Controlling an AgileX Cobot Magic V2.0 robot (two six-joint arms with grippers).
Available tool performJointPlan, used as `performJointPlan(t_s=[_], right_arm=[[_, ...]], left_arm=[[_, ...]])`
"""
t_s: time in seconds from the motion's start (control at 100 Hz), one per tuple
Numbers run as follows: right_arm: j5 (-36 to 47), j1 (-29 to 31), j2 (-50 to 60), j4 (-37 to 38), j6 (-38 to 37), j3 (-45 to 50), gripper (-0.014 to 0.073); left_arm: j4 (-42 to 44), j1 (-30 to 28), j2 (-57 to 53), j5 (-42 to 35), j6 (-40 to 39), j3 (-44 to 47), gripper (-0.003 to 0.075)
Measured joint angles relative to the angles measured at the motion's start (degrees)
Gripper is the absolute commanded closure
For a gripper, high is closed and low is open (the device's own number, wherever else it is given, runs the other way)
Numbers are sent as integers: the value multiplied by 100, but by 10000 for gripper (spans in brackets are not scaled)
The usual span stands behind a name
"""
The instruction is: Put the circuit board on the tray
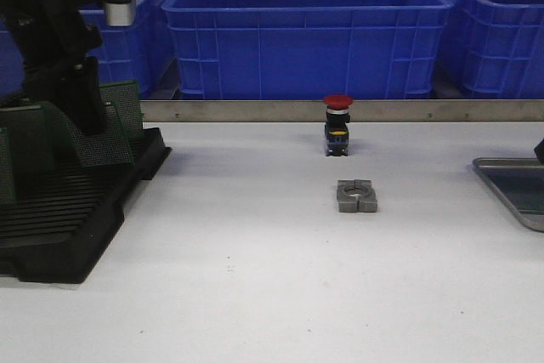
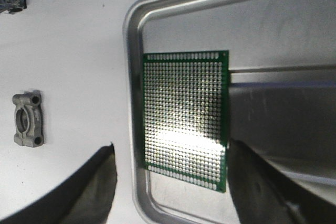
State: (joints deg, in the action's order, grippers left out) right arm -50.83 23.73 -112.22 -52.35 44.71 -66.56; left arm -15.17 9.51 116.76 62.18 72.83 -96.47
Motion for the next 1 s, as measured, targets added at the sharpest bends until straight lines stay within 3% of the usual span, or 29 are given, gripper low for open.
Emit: performJointPlan(t_s=[0.45,0.8,1.0], right_arm=[[0,0,0,-12,0,0,111],[0,0,0,-25,0,0,111],[-10,0,0,-38,0,0,111]], left_arm=[[-198,0,45,723,-65,-952,738],[-1488,63,-274,834,-138,-1273,738],[-2040,499,-600,855,-451,-1284,738]])
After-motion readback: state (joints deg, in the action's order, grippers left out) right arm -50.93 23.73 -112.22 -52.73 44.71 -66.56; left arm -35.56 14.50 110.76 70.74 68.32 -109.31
